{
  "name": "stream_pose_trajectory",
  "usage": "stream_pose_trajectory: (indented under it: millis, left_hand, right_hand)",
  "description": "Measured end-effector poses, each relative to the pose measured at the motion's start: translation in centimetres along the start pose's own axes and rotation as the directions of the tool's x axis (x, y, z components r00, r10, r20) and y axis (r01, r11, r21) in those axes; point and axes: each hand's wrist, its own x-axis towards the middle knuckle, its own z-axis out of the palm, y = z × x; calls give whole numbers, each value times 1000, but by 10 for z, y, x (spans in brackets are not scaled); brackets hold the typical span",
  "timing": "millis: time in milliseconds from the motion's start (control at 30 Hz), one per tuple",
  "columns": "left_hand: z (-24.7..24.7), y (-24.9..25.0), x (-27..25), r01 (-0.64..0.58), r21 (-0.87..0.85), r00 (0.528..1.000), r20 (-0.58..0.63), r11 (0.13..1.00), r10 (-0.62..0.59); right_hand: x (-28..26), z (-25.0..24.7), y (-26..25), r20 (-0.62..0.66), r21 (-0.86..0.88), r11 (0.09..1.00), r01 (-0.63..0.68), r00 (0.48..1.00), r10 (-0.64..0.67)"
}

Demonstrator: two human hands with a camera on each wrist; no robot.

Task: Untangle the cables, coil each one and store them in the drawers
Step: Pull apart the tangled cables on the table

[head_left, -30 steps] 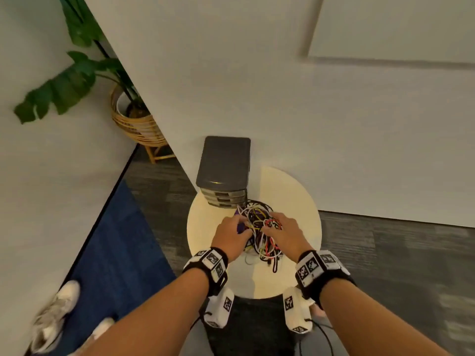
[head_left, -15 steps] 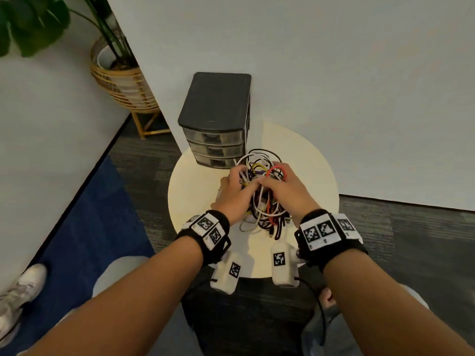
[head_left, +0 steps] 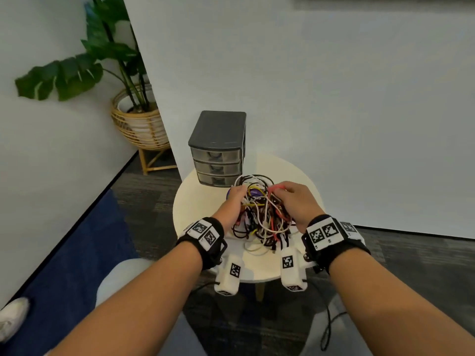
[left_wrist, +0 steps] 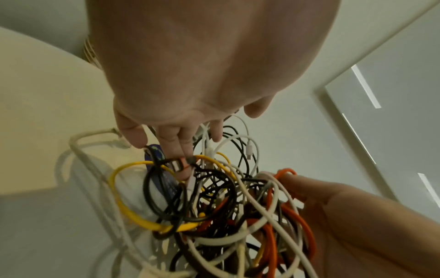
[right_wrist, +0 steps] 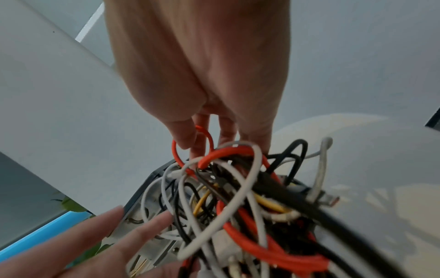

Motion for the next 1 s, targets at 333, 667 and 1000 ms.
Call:
stream_pose_trajectory:
  millis: [333, 667, 1000]
  left_hand:
    - [-30, -4, -3, -54, 208, 998, -1, 977, 55]
    - [-37, -27, 36, -21, 221, 981, -181, 975, 62]
    - [-33, -21, 44, -123, 120, 979, -149, 985, 141]
  right_hand:
    - [-3, -7, -15, 54, 149, 988, -44, 998, 37]
    - [34, -18, -20, 211, 6, 991, -134, 969, 130]
    - [46, 6, -18, 338, -377, 921, -101, 911, 238]
